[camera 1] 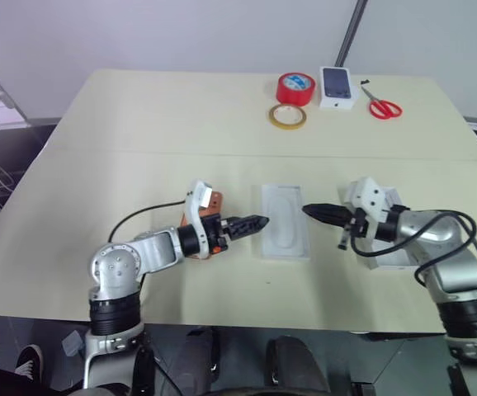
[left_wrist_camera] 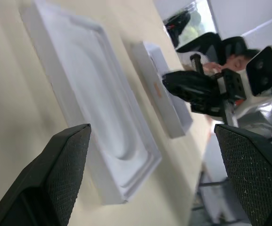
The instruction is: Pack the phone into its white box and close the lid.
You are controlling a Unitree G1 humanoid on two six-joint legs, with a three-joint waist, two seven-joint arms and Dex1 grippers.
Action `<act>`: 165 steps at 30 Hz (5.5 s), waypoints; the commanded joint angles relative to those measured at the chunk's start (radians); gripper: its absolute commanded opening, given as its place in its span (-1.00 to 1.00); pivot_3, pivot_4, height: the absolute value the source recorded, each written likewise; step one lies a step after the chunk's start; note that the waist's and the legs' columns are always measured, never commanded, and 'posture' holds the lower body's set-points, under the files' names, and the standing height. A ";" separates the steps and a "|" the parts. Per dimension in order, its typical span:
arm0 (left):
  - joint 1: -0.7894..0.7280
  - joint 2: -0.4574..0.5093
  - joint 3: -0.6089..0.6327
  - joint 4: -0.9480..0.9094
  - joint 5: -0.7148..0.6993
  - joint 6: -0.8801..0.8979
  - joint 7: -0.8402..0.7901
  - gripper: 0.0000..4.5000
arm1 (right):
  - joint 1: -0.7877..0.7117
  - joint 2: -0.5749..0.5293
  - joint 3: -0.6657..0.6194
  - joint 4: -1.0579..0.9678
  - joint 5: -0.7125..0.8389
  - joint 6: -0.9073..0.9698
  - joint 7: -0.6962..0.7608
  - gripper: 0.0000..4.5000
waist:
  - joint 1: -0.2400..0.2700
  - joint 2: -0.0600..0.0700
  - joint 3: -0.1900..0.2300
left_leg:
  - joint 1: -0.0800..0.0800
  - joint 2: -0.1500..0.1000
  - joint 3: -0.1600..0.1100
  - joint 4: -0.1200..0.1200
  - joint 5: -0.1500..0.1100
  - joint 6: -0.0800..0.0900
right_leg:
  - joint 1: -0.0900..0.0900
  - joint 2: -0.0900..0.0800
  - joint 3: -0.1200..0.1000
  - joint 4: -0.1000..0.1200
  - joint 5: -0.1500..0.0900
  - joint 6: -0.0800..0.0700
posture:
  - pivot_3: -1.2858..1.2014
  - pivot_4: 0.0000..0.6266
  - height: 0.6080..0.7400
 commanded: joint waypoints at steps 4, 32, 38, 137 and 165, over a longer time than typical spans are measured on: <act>0.022 0.184 0.024 0.003 0.082 -0.155 -0.142 0.95 | -0.040 0.036 0.150 0.035 -0.193 -0.086 -0.082 -0.99 | -0.002 0.000 0.000 | -0.001 0.000 0.000 -0.001 0.000 0.000 | -0.002 0.000 0.000 0.000 0.000 0.000 | 0.03 -0.52 0.82; 0.030 0.491 0.041 0.389 0.169 -0.204 -0.501 0.95 | -0.349 0.291 0.448 0.031 -0.345 0.305 -0.163 -0.99 | -0.028 0.001 0.002 | -0.002 0.001 0.000 -0.014 0.002 -0.002 | -0.012 -0.001 0.001 0.001 0.001 -0.002 | 0.03 -0.52 0.82; 0.000 0.466 0.009 0.438 0.208 -0.213 -0.527 0.95 | -0.345 0.353 0.529 0.056 -0.384 0.352 -0.171 -0.99 | -0.029 0.001 0.001 | -0.002 0.000 0.000 -0.014 0.002 -0.002 | -0.016 -0.001 0.001 0.002 0.001 -0.002 | 0.03 -0.52 0.82; -0.074 0.222 0.285 0.590 0.069 0.225 -0.349 -0.98 | -0.207 0.232 0.246 -0.140 -0.088 0.222 -0.051 0.71 | -0.029 0.002 -0.008 | -0.001 0.001 0.000 -0.018 0.003 -0.005 | -0.013 -0.001 0.002 0.001 0.001 -0.003 | 0.03 -0.52 0.82; -0.124 0.064 0.407 0.465 -0.036 0.210 -0.183 -1.00 | 0.050 -0.029 0.277 -0.157 -0.174 -0.005 0.063 -0.37 | -0.021 -0.006 -0.003 | -0.002 0.001 0.000 -0.016 0.003 -0.004 | -0.012 0.000 0.001 0.000 0.002 -0.003 | 0.03 -0.52 0.82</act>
